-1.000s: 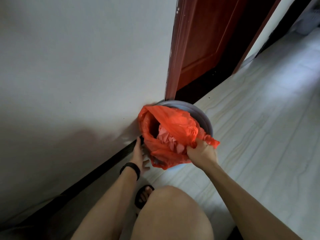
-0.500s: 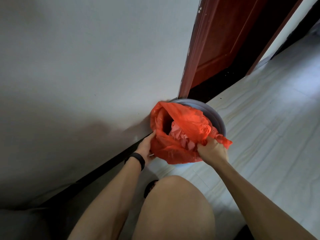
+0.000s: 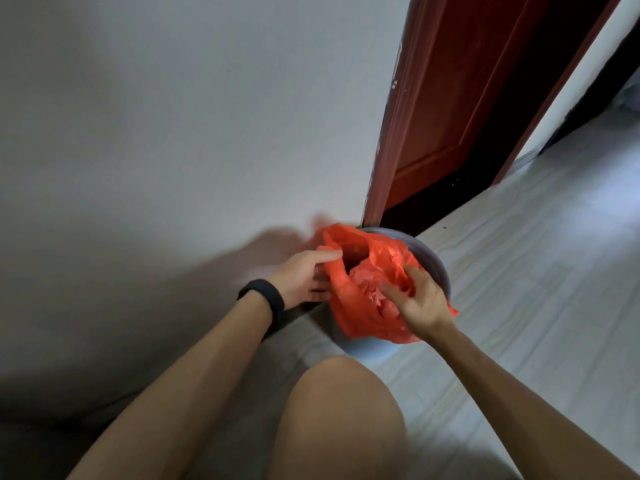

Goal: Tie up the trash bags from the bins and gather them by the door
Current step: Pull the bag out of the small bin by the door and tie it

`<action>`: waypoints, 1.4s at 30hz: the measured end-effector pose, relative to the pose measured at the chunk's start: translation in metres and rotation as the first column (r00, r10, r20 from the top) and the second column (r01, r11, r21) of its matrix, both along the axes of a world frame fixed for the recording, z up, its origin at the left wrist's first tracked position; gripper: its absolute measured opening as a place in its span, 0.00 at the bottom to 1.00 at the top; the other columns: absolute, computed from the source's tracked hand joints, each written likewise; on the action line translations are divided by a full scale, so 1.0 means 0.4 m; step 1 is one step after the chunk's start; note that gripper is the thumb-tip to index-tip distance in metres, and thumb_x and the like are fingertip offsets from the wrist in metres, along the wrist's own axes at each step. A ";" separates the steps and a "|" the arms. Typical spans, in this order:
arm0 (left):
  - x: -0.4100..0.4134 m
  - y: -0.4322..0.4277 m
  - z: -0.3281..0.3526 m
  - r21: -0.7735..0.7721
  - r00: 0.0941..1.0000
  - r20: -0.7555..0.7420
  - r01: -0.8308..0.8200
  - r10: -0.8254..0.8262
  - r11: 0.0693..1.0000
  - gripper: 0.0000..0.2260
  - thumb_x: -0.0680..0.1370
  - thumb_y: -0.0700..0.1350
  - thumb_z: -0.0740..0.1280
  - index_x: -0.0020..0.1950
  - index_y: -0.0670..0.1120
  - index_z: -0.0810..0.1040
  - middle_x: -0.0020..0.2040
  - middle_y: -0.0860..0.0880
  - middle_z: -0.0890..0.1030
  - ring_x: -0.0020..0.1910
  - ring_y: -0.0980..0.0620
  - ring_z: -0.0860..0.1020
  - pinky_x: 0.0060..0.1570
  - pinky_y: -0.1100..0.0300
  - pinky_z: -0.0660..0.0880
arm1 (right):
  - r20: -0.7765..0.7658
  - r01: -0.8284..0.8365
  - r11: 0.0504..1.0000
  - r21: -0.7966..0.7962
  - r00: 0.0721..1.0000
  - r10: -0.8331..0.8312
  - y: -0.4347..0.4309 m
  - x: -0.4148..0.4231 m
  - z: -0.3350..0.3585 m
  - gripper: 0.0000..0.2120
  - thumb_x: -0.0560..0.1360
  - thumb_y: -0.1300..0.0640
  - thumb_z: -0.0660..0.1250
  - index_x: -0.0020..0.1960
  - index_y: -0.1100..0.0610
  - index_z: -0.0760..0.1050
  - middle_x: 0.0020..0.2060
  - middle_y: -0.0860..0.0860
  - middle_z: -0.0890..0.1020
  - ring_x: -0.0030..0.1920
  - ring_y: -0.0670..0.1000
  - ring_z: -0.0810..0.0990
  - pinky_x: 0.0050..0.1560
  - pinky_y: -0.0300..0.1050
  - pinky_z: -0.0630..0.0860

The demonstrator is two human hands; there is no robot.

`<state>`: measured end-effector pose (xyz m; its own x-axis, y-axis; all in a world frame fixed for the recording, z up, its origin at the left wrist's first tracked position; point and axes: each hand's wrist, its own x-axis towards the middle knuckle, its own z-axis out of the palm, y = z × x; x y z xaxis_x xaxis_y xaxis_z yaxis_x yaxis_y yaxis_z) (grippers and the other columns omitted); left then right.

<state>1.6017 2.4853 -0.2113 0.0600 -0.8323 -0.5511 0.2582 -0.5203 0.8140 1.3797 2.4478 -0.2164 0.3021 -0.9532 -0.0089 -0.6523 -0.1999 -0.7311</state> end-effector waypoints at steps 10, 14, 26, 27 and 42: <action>-0.090 -0.107 0.148 -0.090 0.957 0.183 0.243 -0.223 0.966 0.15 0.77 0.56 0.66 0.57 0.48 0.80 0.51 0.48 0.85 0.48 0.50 0.81 0.42 0.58 0.75 | -0.262 -0.050 0.998 -0.038 0.964 0.038 -0.032 -0.007 0.068 0.15 0.76 0.45 0.65 0.52 0.55 0.80 0.45 0.54 0.85 0.47 0.57 0.83 0.46 0.49 0.78; -0.084 -0.096 0.093 -0.135 0.905 0.420 -0.005 0.062 0.991 0.08 0.80 0.52 0.63 0.51 0.51 0.80 0.44 0.51 0.84 0.44 0.51 0.81 0.44 0.58 0.75 | -0.201 0.015 1.000 -0.018 0.979 -0.019 -0.049 -0.024 0.083 0.11 0.77 0.50 0.63 0.52 0.52 0.81 0.45 0.53 0.85 0.48 0.57 0.83 0.45 0.45 0.75; -0.094 0.018 -0.180 0.299 0.139 0.913 0.409 -0.383 0.862 0.36 0.78 0.68 0.48 0.81 0.52 0.44 0.80 0.50 0.36 0.79 0.48 0.43 0.77 0.44 0.46 | -0.080 0.187 0.982 0.002 0.979 -0.186 -0.110 -0.034 0.117 0.21 0.74 0.63 0.58 0.64 0.55 0.78 0.52 0.60 0.84 0.54 0.63 0.80 0.56 0.49 0.77; -0.098 0.022 -0.187 0.313 0.103 0.917 0.416 -0.386 0.854 0.38 0.76 0.71 0.46 0.80 0.53 0.42 0.79 0.50 0.33 0.79 0.50 0.39 0.77 0.43 0.42 | -0.062 0.216 0.976 0.026 0.975 -0.214 -0.118 -0.033 0.119 0.20 0.73 0.63 0.58 0.62 0.55 0.79 0.51 0.60 0.84 0.53 0.63 0.80 0.56 0.52 0.78; -0.083 0.002 -0.201 0.473 -0.393 0.872 0.516 -0.293 0.714 0.22 0.80 0.46 0.58 0.75 0.53 0.63 0.77 0.44 0.61 0.79 0.44 0.46 0.74 0.36 0.39 | 0.314 0.568 0.821 -0.054 0.790 -0.526 -0.253 -0.092 0.299 0.12 0.79 0.53 0.59 0.52 0.60 0.76 0.48 0.59 0.81 0.48 0.62 0.79 0.49 0.54 0.77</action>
<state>1.5684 2.4862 -0.2915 -0.0341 -0.9624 -0.2696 -0.9894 0.0705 -0.1267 1.3429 2.3464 -0.0967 -0.3006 -0.9438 0.1375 -0.4613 0.0177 -0.8871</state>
